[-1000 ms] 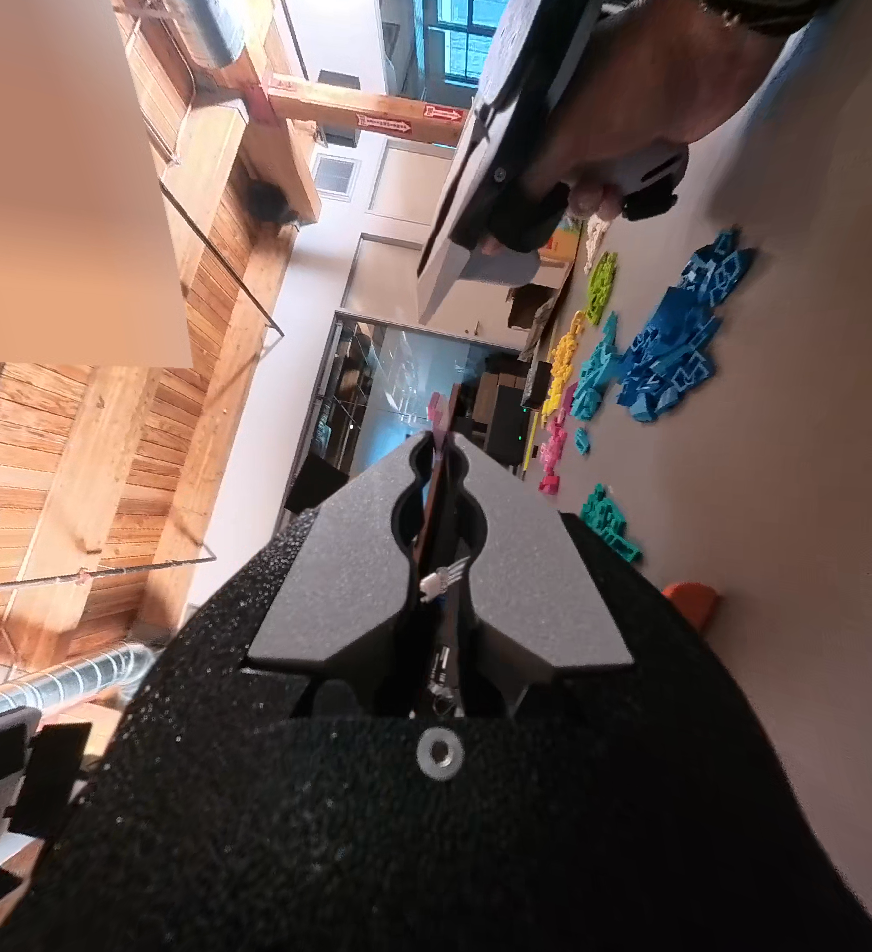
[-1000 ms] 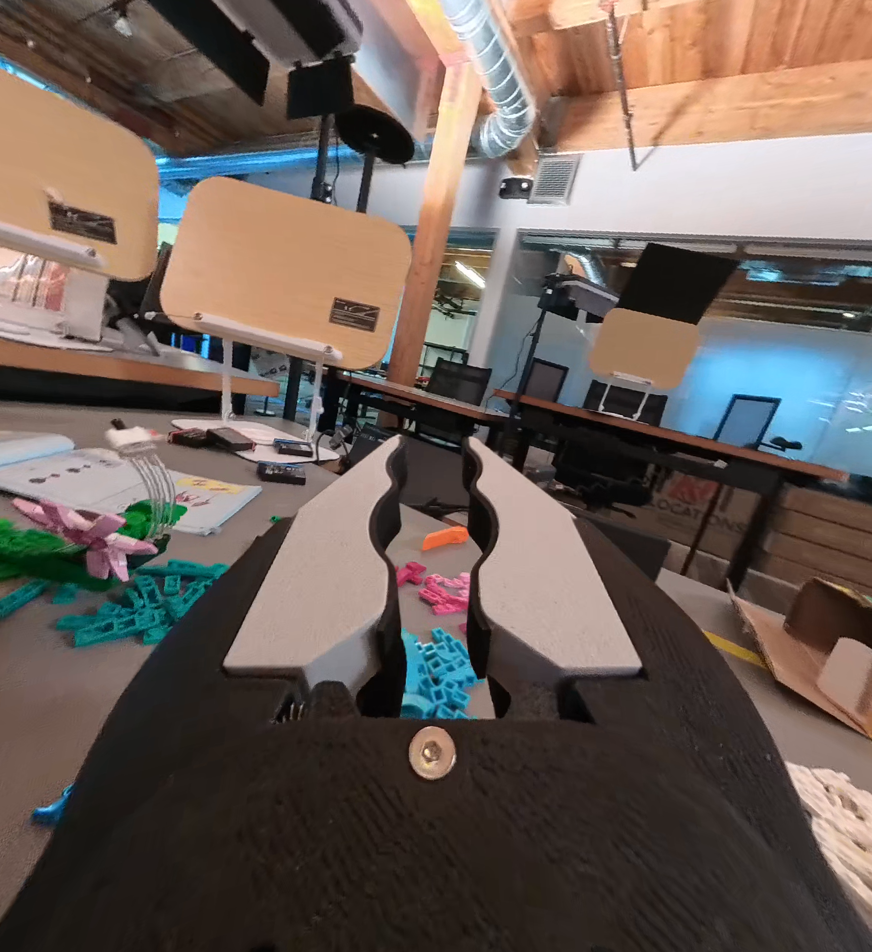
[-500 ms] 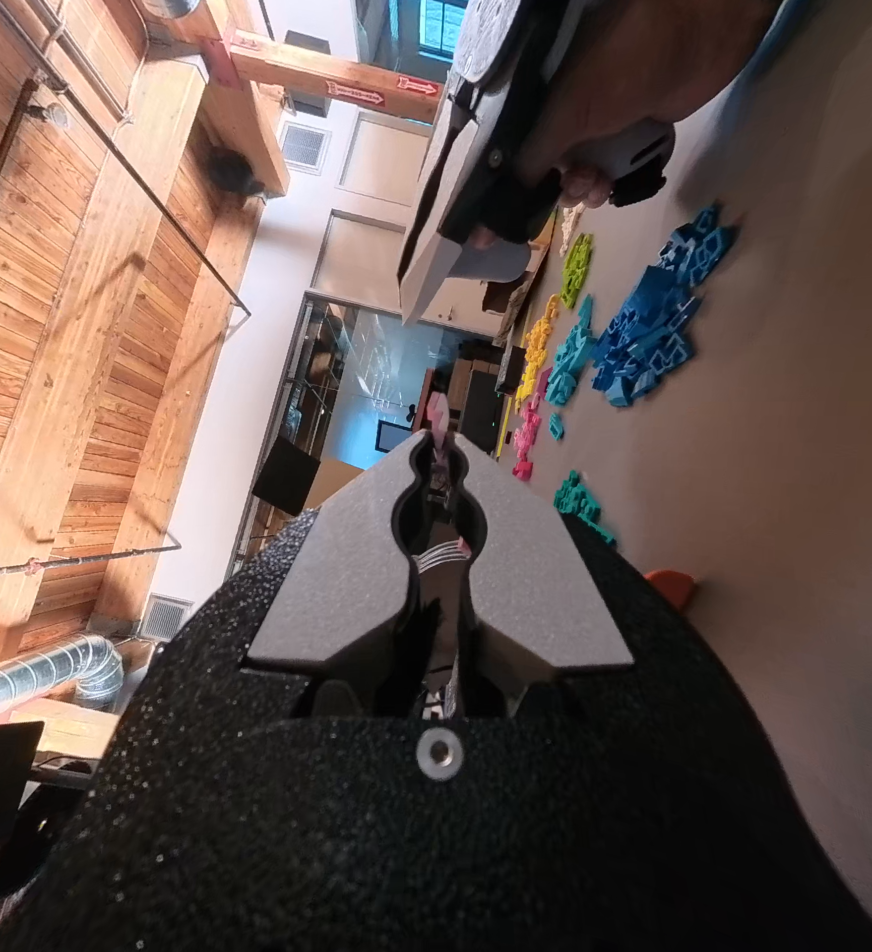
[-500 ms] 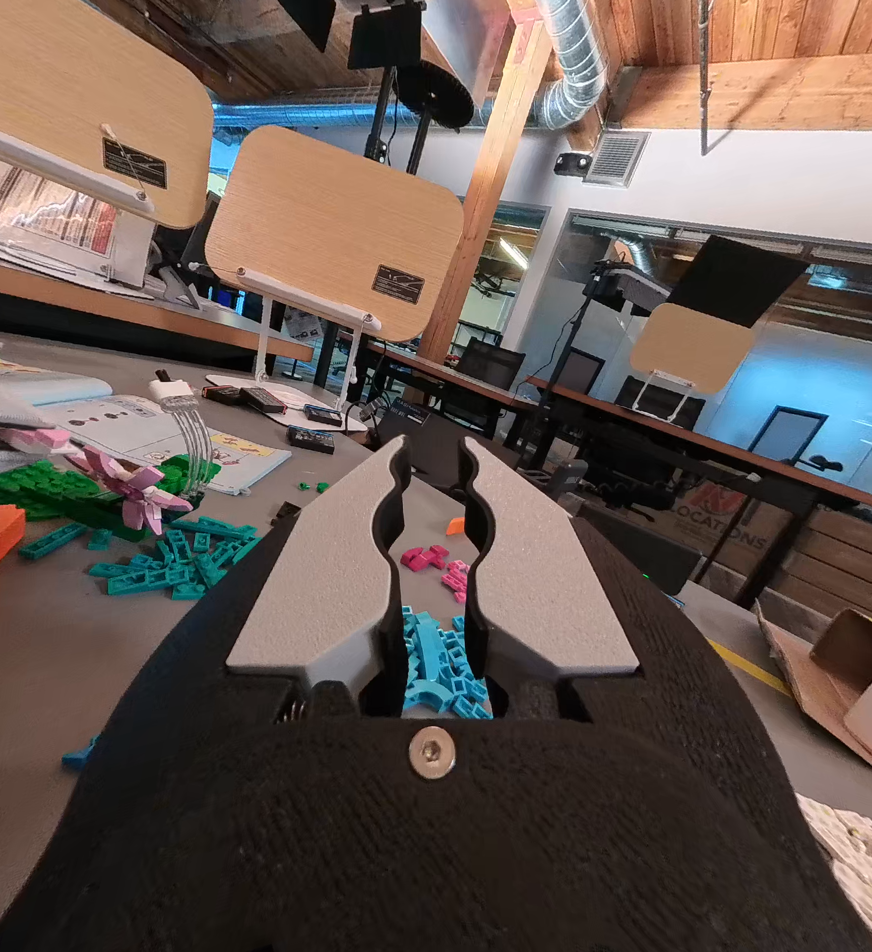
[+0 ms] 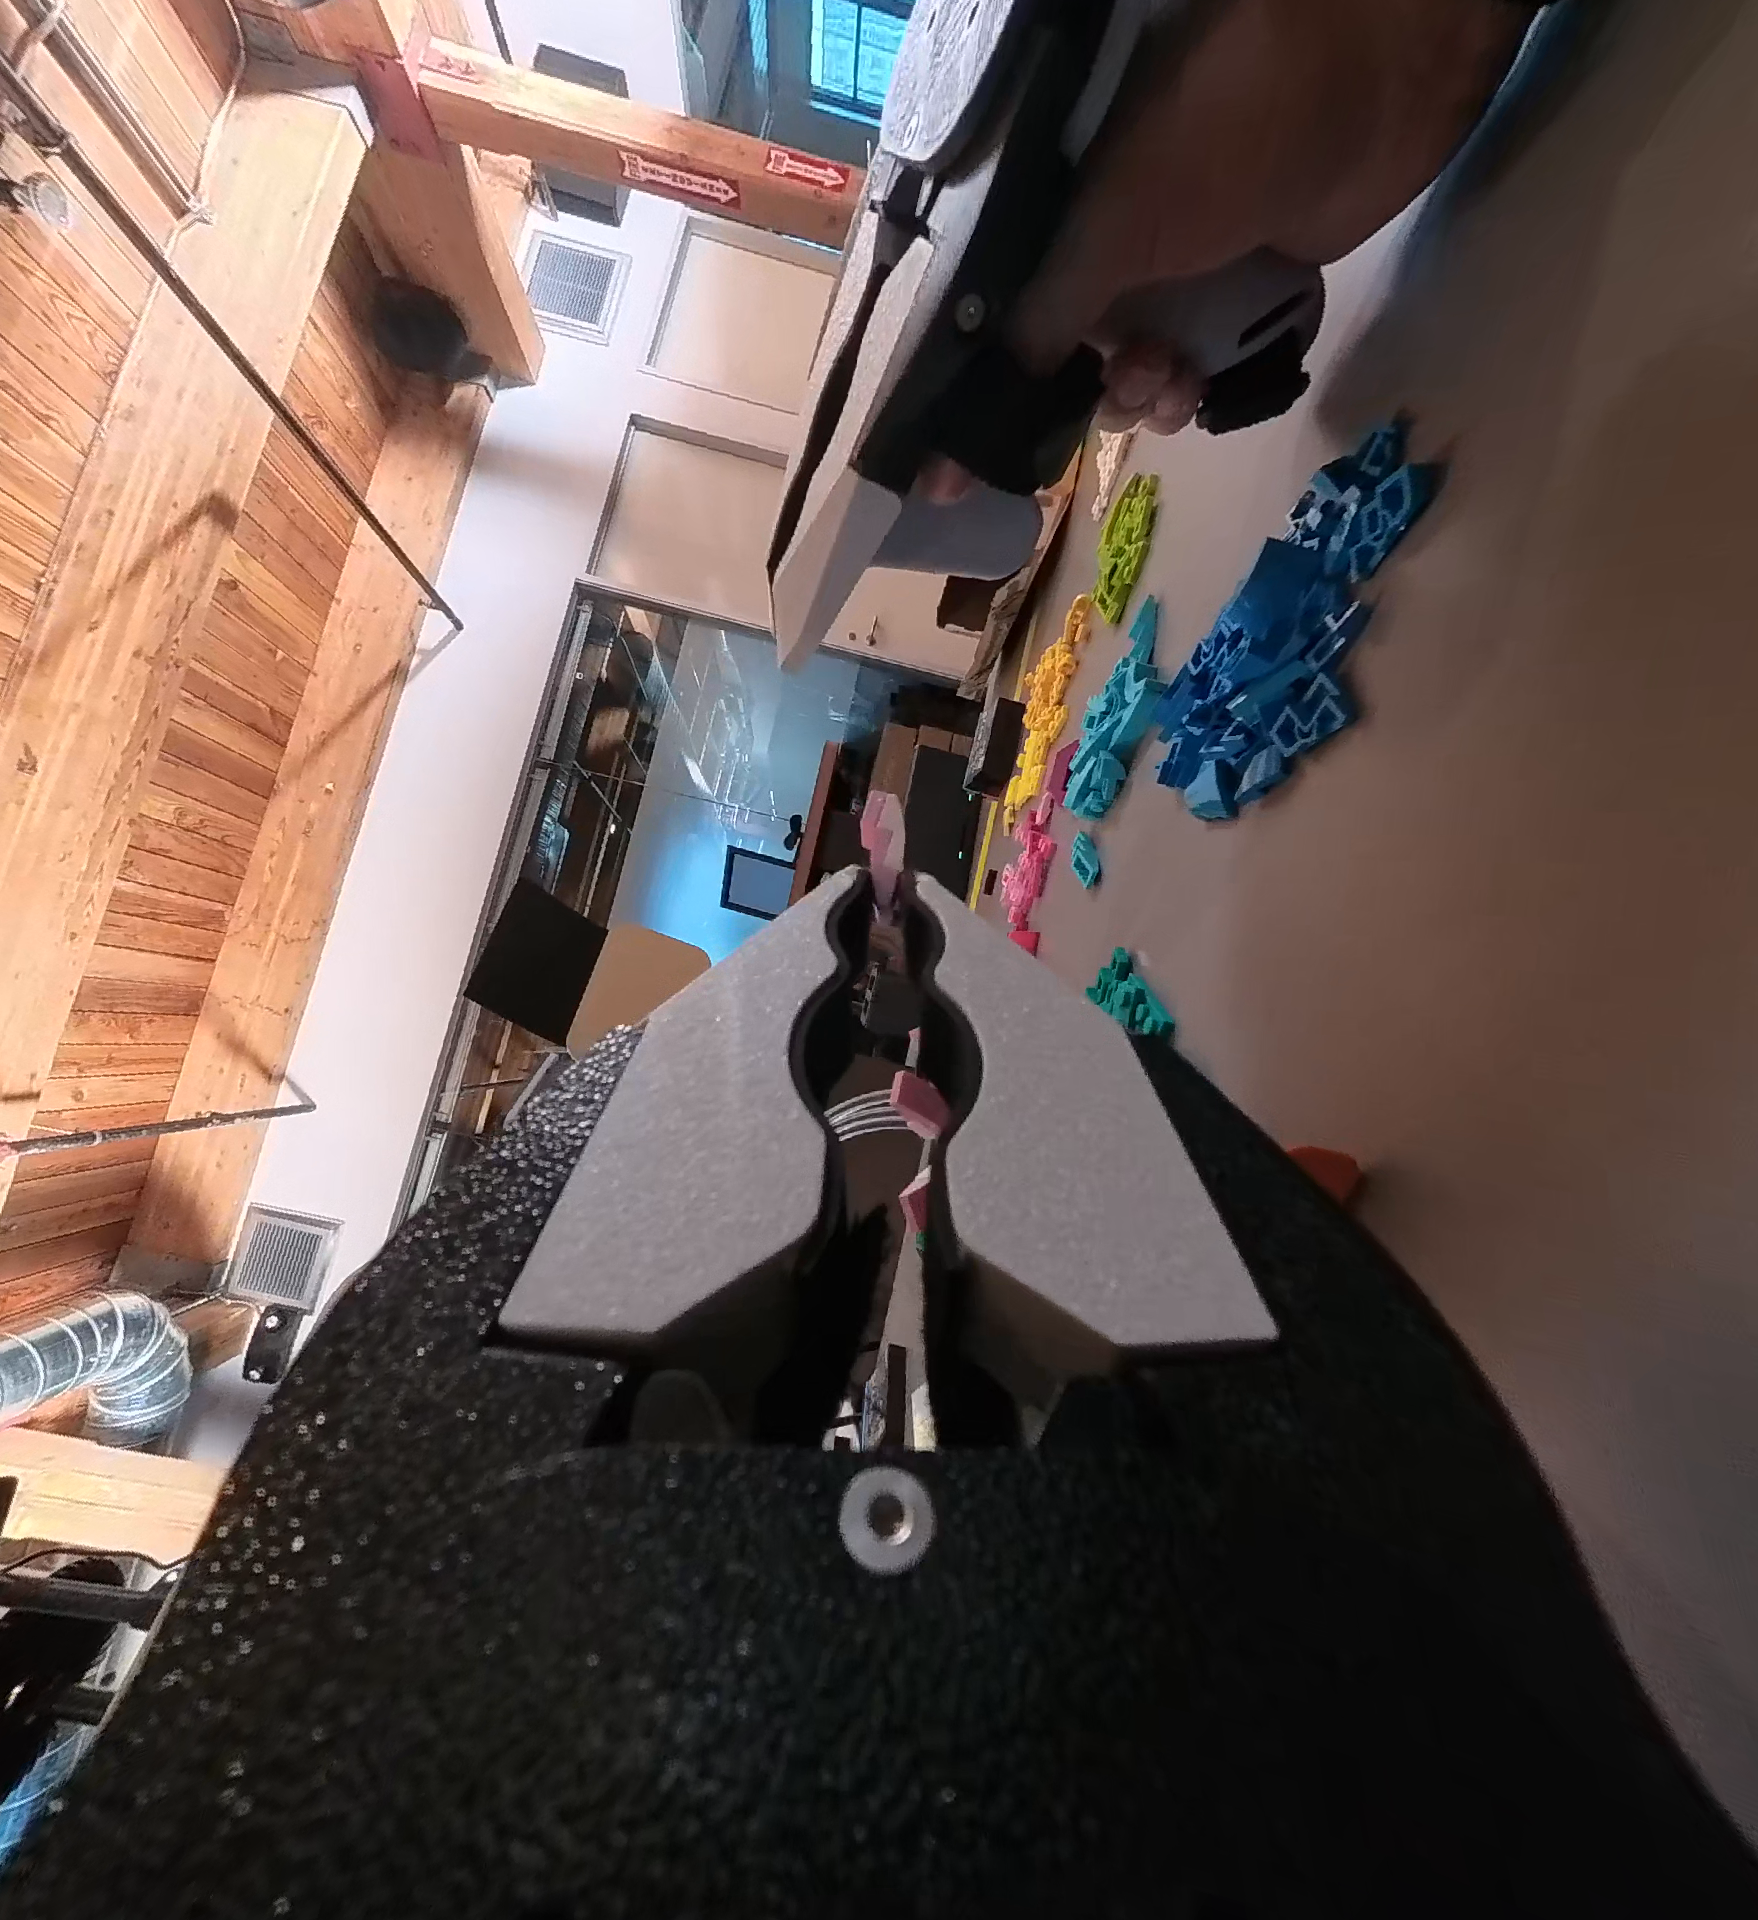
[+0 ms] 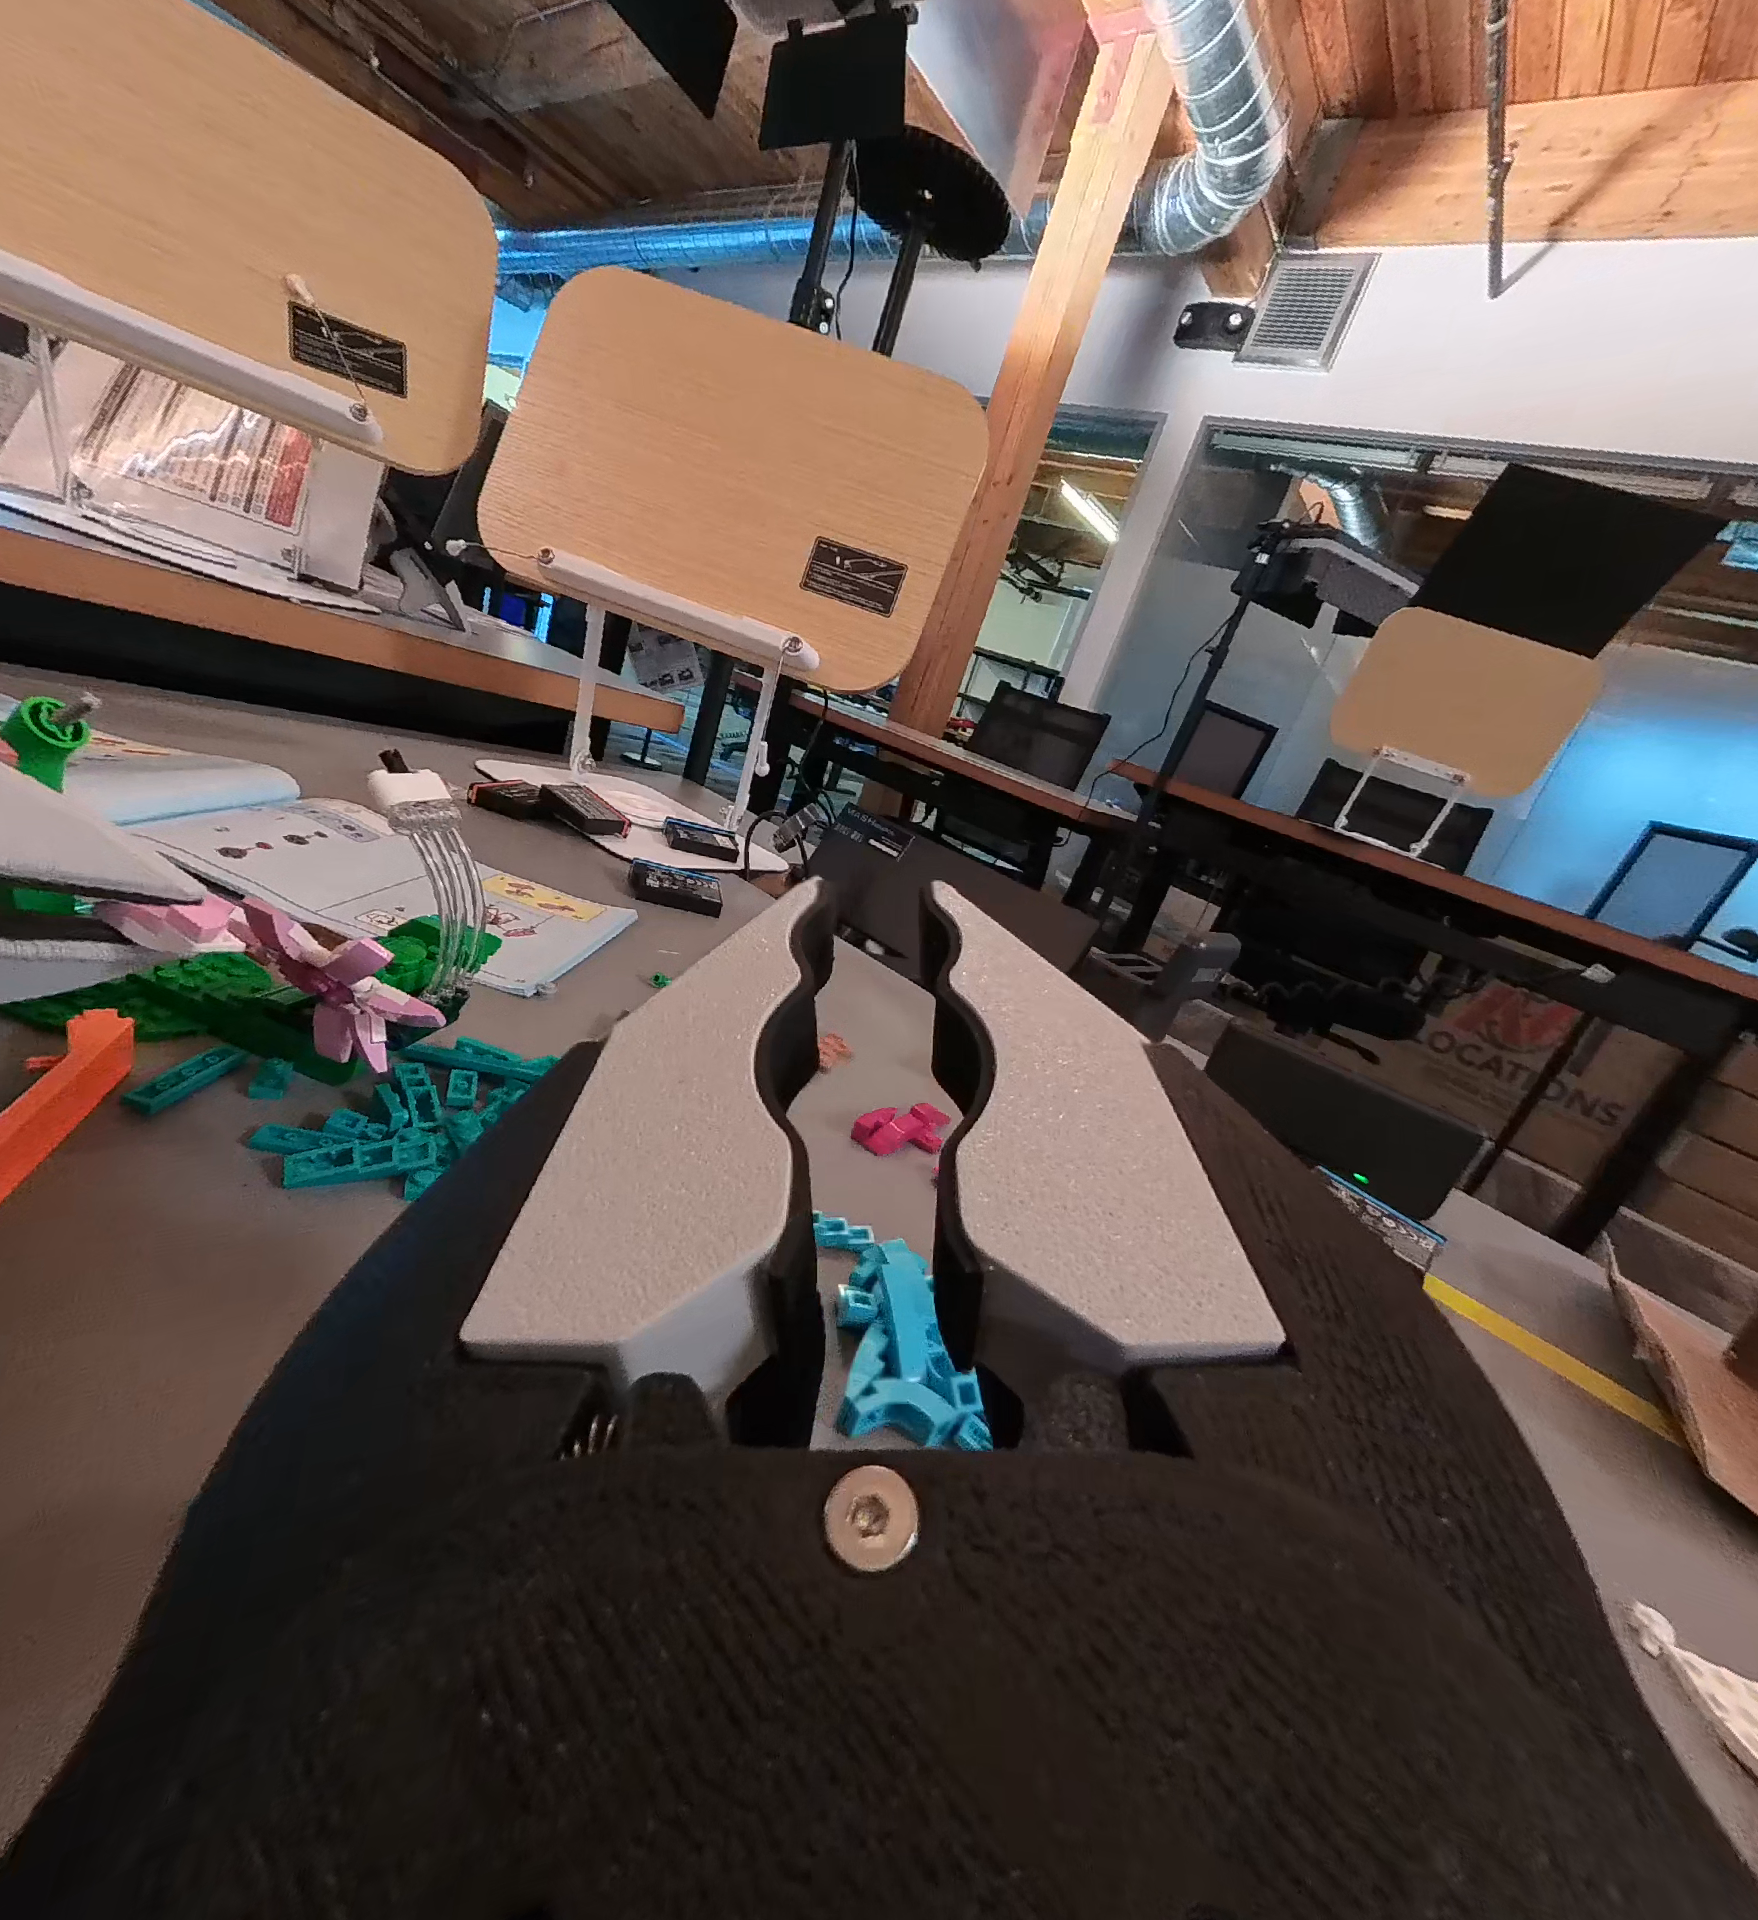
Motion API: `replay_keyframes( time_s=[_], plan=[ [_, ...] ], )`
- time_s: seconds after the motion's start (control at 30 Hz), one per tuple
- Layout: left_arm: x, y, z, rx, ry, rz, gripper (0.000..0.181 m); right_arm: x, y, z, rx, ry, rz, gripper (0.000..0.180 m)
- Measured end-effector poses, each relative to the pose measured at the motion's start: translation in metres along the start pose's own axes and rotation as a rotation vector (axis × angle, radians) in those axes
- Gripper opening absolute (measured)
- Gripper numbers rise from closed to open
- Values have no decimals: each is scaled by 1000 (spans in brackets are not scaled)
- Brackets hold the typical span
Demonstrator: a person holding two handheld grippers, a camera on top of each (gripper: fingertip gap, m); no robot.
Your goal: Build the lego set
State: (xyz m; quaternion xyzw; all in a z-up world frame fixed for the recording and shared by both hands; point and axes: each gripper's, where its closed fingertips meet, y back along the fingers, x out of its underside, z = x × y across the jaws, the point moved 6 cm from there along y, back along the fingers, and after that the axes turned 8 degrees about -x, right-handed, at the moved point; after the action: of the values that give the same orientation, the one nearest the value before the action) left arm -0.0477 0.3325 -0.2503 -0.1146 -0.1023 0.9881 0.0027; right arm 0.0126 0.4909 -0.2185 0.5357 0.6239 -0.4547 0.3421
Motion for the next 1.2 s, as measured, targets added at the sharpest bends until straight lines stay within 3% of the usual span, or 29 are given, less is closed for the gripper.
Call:
replay_keyframes(
  time_s=[1.2],
  plan=[
    [0,0,-1,9,1,-4,3,9,-3,-1,-18,-5,8,14]
  ],
)
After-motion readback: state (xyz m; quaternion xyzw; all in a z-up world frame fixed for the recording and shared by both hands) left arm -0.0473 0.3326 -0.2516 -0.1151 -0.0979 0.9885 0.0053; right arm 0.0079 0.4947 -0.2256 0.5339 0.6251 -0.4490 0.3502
